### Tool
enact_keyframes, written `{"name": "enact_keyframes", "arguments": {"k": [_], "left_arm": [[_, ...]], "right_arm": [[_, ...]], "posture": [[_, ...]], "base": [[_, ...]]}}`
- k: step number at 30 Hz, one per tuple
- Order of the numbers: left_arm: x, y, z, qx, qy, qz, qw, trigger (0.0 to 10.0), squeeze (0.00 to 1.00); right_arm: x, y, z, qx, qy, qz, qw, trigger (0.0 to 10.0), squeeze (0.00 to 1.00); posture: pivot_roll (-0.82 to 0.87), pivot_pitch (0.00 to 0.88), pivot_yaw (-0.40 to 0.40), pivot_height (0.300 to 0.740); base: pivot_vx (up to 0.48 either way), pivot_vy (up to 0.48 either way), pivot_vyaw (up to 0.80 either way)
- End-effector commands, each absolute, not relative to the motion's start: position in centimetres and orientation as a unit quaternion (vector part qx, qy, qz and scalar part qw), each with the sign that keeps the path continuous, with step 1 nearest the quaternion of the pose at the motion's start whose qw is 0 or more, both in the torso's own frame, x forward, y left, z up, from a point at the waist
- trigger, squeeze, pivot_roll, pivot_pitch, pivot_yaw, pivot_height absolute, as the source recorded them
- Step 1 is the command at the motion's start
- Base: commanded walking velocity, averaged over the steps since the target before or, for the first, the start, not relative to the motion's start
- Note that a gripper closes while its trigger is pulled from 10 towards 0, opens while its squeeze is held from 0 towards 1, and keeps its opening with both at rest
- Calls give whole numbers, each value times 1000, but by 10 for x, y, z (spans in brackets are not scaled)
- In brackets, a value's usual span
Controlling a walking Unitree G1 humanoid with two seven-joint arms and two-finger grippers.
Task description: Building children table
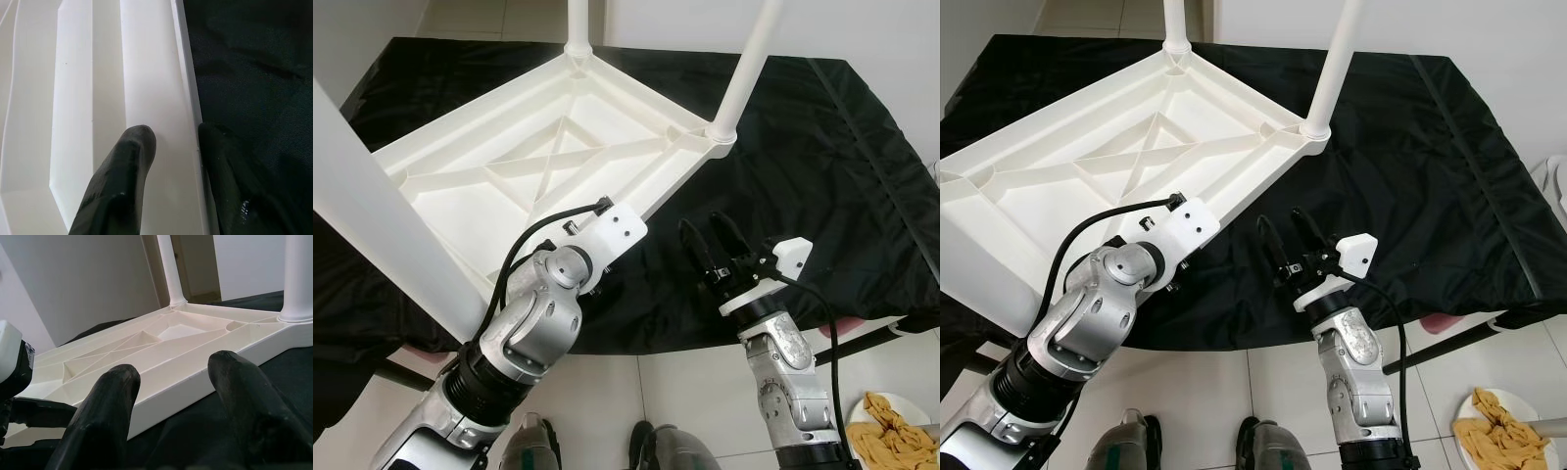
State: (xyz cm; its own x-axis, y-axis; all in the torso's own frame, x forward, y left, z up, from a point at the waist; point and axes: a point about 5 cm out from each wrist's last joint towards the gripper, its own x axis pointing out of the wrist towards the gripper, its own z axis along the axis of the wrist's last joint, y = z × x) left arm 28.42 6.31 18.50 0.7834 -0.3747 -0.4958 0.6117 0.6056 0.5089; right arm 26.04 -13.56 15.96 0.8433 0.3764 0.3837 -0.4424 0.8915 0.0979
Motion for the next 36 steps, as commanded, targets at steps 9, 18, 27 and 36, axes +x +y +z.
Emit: {"name": "enact_keyframes", "arguments": {"k": [9, 18, 27, 36], "left_arm": [[287, 66, 180, 383, 162, -225, 881, 10000, 0], [295, 65, 177, 376, 176, -216, 883, 10000, 0], [311, 63, 187, 361, 164, -202, 896, 0, 0], [315, 57, 190, 361, 154, -212, 895, 0, 0]], "right_arm": [[259, -140, 159, 85, -174, 208, 959, 10000, 0], [257, -140, 160, 83, -174, 203, 960, 10000, 0], [255, -140, 159, 80, -173, 192, 963, 10000, 0], [255, -140, 160, 80, -174, 186, 964, 10000, 0]], "posture": [[61, 108, -40, 740], [47, 129, -25, 740], [41, 136, -16, 740], [30, 143, -7, 740]], "base": [[0, 0, 0], [0, 0, 0], [0, 0, 0], [0, 0, 0]]}}
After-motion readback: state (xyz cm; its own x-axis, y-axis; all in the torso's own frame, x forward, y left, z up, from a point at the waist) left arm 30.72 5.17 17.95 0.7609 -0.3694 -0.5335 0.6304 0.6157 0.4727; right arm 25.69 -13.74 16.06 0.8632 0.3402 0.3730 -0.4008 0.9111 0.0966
